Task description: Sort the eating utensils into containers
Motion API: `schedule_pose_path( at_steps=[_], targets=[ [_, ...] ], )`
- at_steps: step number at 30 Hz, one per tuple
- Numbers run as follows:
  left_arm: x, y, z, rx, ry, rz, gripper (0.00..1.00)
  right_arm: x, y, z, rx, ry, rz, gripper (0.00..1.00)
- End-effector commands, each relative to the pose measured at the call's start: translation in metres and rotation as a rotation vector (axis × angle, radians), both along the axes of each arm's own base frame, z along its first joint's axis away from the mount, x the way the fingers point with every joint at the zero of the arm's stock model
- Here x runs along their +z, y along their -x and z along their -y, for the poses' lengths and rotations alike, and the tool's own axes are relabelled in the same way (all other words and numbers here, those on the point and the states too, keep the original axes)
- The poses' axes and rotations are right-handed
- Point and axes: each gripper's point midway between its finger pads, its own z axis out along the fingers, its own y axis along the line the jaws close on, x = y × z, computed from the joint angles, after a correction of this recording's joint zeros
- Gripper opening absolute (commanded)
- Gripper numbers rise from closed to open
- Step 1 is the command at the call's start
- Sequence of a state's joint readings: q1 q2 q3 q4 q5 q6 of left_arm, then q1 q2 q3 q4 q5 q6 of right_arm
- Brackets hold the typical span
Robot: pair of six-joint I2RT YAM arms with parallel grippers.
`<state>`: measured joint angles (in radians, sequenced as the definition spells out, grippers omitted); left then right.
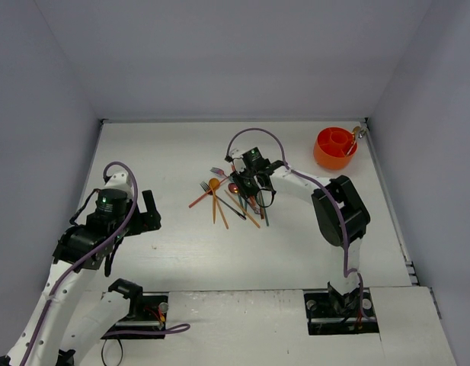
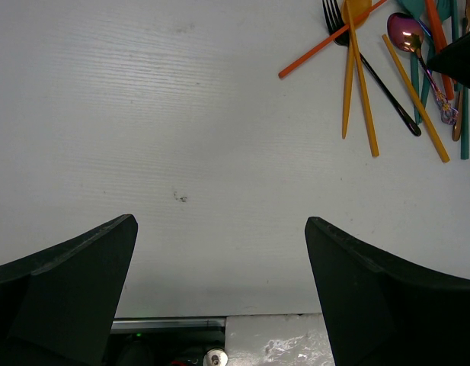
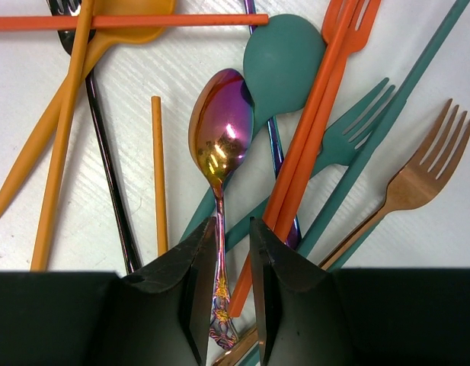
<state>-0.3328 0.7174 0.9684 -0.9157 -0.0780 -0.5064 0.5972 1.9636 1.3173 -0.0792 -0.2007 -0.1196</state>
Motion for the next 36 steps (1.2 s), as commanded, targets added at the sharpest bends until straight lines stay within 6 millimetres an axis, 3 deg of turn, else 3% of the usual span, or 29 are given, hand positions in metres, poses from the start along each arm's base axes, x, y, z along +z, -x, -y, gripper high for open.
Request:
schedule_pose_path(
  at_steps=[1,10,36],
  targets=[
    [0.003,-0.008,0.004,0.002,0.012,0.017,0.91,0.021,0.0,-0.006,0.04,-0.027,0.043,0.21],
    [0.0,-0.008,0.004,0.004,0.009,0.007,0.91,0.004,0.003,-0.006,0.054,0.022,0.029,0.22],
    [-0.005,-0.005,0.004,0.01,0.017,-0.005,0.91,-0.011,0.001,-0.008,0.07,0.073,0.033,0.15]
  ],
)
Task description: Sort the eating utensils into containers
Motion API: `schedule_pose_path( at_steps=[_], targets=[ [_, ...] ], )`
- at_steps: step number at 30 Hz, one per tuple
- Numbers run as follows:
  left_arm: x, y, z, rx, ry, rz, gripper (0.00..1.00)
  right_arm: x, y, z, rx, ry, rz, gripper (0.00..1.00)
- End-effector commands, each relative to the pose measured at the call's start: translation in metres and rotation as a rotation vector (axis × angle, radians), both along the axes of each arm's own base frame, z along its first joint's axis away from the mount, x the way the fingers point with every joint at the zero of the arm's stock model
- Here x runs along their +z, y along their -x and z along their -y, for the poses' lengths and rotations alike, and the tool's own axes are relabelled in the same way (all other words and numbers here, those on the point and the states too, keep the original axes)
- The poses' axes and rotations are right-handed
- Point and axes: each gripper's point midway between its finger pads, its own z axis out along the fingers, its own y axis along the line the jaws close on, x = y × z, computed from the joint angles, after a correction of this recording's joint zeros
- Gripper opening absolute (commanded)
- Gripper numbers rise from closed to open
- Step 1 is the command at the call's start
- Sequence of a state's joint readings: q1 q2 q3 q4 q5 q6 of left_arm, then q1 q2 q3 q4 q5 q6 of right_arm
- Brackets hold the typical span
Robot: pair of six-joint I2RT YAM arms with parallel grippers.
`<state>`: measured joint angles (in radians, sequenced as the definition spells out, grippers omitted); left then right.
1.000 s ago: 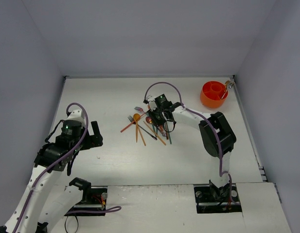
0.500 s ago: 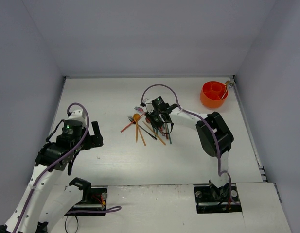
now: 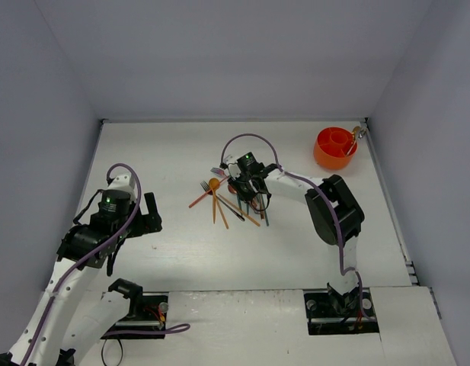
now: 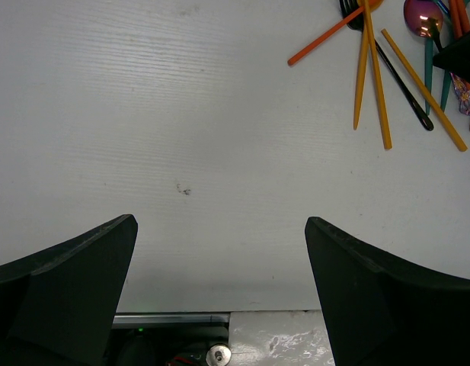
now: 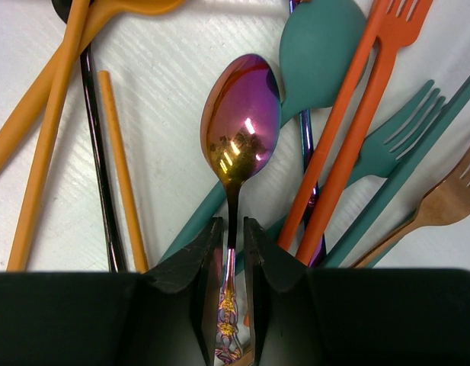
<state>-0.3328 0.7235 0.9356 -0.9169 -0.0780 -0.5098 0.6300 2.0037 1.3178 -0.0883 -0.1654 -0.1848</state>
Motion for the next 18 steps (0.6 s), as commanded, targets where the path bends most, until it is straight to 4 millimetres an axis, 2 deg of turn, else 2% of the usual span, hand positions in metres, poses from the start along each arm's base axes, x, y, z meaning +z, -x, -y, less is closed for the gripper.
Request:
schedule_pose_path(
  at_steps=[1,9,15,18],
  targets=[
    [0.008,-0.008,0.005,0.008,0.027,0.032,0.91,0.011,-0.008,-0.008,0.005,-0.008,0.035,0.15],
    [0.008,-0.008,0.005,0.009,0.026,0.032,0.91,0.018,-0.016,-0.014,-0.001,-0.011,0.062,0.15],
    [0.008,-0.008,0.004,0.012,0.024,0.033,0.91,0.026,-0.019,-0.022,0.01,-0.02,0.086,0.01],
    [0.008,-0.008,0.004,0.014,0.023,0.034,0.91,0.036,-0.022,-0.026,0.013,-0.035,0.104,0.0]
  ],
)
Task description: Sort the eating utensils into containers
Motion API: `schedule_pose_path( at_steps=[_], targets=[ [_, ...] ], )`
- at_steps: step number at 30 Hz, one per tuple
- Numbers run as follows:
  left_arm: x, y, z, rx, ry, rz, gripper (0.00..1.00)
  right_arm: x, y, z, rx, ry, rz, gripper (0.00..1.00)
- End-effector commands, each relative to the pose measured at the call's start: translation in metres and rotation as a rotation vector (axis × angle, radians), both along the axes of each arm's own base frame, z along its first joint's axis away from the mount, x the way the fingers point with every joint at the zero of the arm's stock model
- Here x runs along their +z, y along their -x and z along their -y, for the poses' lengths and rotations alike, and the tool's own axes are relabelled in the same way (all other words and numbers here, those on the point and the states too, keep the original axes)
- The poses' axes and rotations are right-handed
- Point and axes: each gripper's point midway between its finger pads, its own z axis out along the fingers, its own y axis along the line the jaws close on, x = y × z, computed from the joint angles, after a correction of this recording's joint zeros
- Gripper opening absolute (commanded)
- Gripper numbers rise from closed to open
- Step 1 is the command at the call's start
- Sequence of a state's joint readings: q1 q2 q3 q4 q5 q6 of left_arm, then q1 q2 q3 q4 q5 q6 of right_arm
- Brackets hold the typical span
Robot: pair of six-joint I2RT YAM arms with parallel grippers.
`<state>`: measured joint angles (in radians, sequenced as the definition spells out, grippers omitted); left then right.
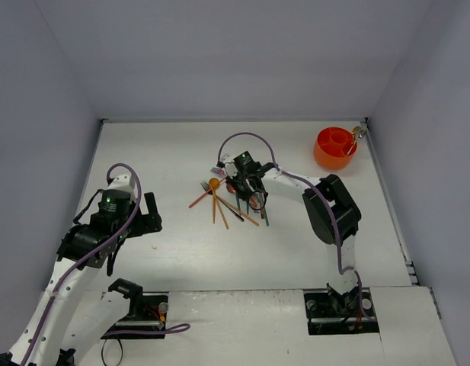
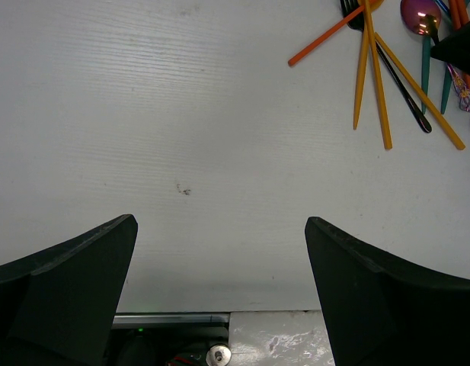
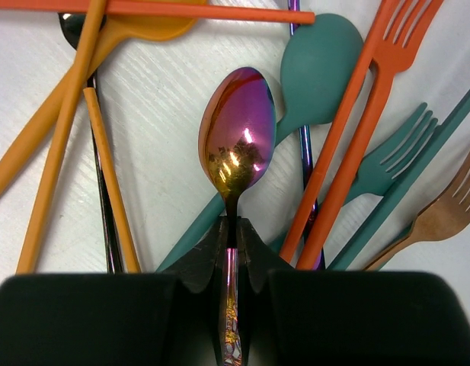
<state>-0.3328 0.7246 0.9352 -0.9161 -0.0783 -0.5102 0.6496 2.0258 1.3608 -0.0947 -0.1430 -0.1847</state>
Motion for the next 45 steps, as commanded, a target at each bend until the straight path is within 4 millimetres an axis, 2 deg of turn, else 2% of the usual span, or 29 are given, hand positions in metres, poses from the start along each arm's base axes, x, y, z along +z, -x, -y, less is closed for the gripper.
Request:
schedule_pose_path(
  at_steps=[1,4,8,11,13,16,17,18,19,23,26,27,29,30,34,38,42,43,45],
  targets=[
    [0.008,-0.008,0.003,0.014,0.022,0.035,0.91,0.039,-0.017,-0.017,0.008,-0.052,0.091,0.0],
    [0.009,-0.009,0.003,0.017,0.021,0.038,0.91,0.066,-0.019,-0.025,0.019,-0.098,0.127,0.0],
    [0.01,-0.01,0.001,0.022,0.015,0.044,0.91,0.124,-0.022,-0.032,0.012,-0.19,0.214,0.0],
    [0.01,-0.01,0.001,0.024,0.01,0.044,0.91,0.165,-0.028,-0.029,-0.005,-0.237,0.286,0.0],
    [0.011,-0.011,0.0,0.024,0.006,0.048,0.91,0.195,-0.033,-0.019,-0.027,-0.263,0.348,0.0],
    [0.014,-0.013,-0.001,0.025,0.002,0.062,0.91,0.223,-0.051,0.011,-0.102,-0.28,0.412,0.0],
    [0.015,-0.013,-0.001,0.025,0.0,0.068,0.91,0.232,-0.06,0.027,-0.142,-0.285,0.438,0.0],
    [0.016,-0.013,-0.002,0.026,-0.003,0.072,0.91,0.247,-0.069,0.048,-0.194,-0.291,0.479,0.0],
    [0.017,-0.014,-0.002,0.026,-0.006,0.079,0.91,0.253,-0.08,0.07,-0.251,-0.284,0.51,0.0],
    [0.02,-0.015,-0.005,0.029,-0.016,0.1,0.91,0.304,-0.108,0.16,-0.468,-0.332,0.67,0.0],
    [0.02,-0.016,-0.005,0.027,-0.019,0.111,0.91,0.323,-0.122,0.234,-0.637,-0.362,0.77,0.0],
    [0.02,-0.016,-0.005,0.026,-0.019,0.112,0.91,0.327,-0.125,0.257,-0.684,-0.367,0.795,0.0],
    [0.019,-0.016,-0.006,0.026,-0.019,0.114,0.91,0.331,-0.13,0.287,-0.748,-0.38,0.829,0.0],
    [0.019,-0.016,-0.006,0.027,-0.021,0.115,0.91,0.328,-0.132,0.311,-0.798,-0.367,0.837,0.0],
    [0.016,-0.016,-0.006,0.027,-0.022,0.115,0.91,0.316,-0.144,0.364,-0.909,-0.353,0.874,0.0],
    [0.015,-0.019,-0.005,0.023,-0.027,0.117,0.91,0.293,-0.159,0.393,-0.994,-0.374,0.879,0.0],
    [0.013,-0.022,-0.005,0.019,-0.036,0.107,0.91,0.269,-0.178,0.405,-1.02,-0.386,0.877,0.0],
    [0.012,-0.022,-0.005,0.019,-0.037,0.104,0.91,0.255,-0.185,0.407,-1.028,-0.383,0.86,0.0],
    [0.012,-0.023,-0.004,0.019,-0.038,0.099,0.91,0.242,-0.193,0.41,-1.039,-0.387,0.858,0.0]
  ],
)
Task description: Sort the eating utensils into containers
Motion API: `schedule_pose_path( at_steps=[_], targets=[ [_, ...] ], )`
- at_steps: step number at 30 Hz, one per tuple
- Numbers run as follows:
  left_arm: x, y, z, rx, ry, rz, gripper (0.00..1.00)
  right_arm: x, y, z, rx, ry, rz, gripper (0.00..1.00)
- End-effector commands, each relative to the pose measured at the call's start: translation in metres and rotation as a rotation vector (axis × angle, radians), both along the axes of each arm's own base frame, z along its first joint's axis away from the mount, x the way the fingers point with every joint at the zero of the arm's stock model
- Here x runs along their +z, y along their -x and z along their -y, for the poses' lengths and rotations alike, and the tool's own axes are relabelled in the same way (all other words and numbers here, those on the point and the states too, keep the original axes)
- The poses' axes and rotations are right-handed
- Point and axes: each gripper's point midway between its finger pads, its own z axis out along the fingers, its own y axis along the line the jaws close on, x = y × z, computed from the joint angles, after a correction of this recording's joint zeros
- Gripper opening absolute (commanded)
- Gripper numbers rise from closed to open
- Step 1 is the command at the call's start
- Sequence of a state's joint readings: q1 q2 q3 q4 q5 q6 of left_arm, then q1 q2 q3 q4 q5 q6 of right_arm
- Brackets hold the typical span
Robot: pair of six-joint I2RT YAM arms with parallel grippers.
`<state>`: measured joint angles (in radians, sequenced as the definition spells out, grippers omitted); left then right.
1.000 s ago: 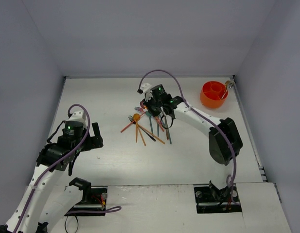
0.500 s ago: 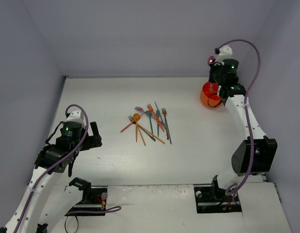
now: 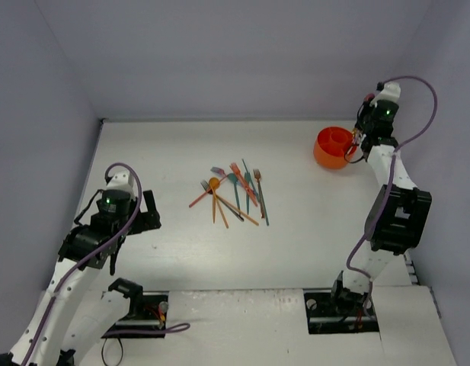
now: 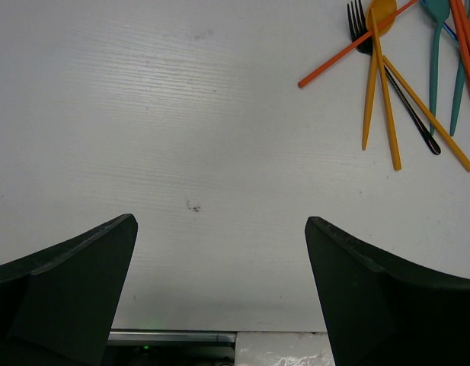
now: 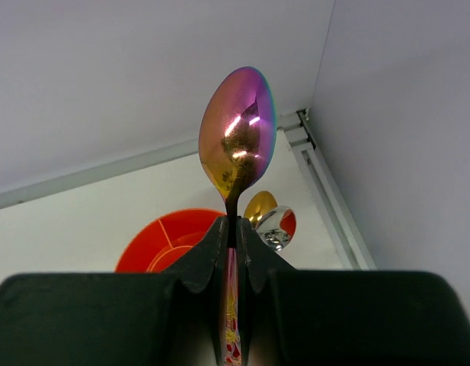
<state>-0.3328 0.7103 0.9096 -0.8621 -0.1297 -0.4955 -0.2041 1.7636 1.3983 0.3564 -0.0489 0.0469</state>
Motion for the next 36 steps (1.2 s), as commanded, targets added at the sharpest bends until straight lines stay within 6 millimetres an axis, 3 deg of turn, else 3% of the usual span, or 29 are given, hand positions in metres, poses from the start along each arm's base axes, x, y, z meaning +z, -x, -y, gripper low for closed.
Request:
schedule_pose_path(
  at_steps=[1,11,26,29,32,36],
  targets=[
    [0.01,-0.014,0.003,-0.008,-0.01,0.043,0.91,0.009,-0.027,0.011,-0.032,-0.011,0.144,0.0],
    [0.007,-0.021,0.005,-0.015,-0.029,0.012,0.91,-0.027,-0.053,0.017,-0.031,-0.024,0.14,0.0],
    [0.006,-0.022,0.005,-0.018,-0.034,0.002,0.91,-0.072,-0.037,0.02,-0.049,-0.061,0.093,0.0],
    [0.005,-0.022,0.006,-0.02,-0.033,0.001,0.91,-0.074,-0.034,0.016,-0.037,-0.063,0.085,0.01],
    [0.005,-0.021,0.007,-0.025,-0.024,0.002,0.91,-0.071,-0.03,0.015,-0.036,-0.06,0.088,0.08],
    [0.007,-0.018,0.007,-0.026,-0.012,0.015,0.91,-0.05,-0.023,0.012,-0.024,-0.05,0.119,0.22]
  ],
)
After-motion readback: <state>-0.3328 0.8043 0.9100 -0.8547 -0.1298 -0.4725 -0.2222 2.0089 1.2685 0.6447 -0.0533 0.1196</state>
